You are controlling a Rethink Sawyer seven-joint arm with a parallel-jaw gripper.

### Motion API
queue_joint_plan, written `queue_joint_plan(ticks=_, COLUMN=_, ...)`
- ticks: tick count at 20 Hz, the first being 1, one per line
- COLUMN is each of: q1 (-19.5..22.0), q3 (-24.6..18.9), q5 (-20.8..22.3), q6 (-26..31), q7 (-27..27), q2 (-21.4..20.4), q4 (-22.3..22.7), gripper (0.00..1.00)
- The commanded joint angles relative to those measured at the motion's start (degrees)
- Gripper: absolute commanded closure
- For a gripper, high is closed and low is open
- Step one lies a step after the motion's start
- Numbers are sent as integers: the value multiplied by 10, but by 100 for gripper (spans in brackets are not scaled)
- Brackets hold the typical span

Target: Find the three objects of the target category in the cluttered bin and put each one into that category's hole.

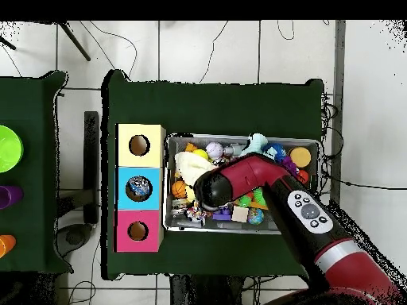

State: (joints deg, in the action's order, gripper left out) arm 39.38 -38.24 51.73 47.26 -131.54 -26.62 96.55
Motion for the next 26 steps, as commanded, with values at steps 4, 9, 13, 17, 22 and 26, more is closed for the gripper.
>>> queue_joint_plan(ticks=4, q1=-41, q3=28, q5=-17, q6=96, q7=108, q2=23, q4=-123, gripper=0)
queue_joint_plan(ticks=9, q1=-47, q3=31, q5=-20, q6=112, q7=102, q2=15, q4=-128, gripper=0)
queue_joint_plan(ticks=13, q1=-51, q3=35, q5=-26, q6=130, q7=96, q2=7, q4=-124, gripper=0)
queue_joint_plan(ticks=17, q1=-49, q3=35, q5=-32, q6=129, q7=97, q2=-2, q4=-117, gripper=0)
queue_joint_plan(ticks=22, q1=-49, q3=40, q5=-34, q6=136, q7=100, q2=-5, q4=-116, gripper=0)
queue_joint_plan(ticks=26, q1=-50, q3=45, q5=-46, q6=165, q7=111, q2=-9, q4=-116, gripper=0)
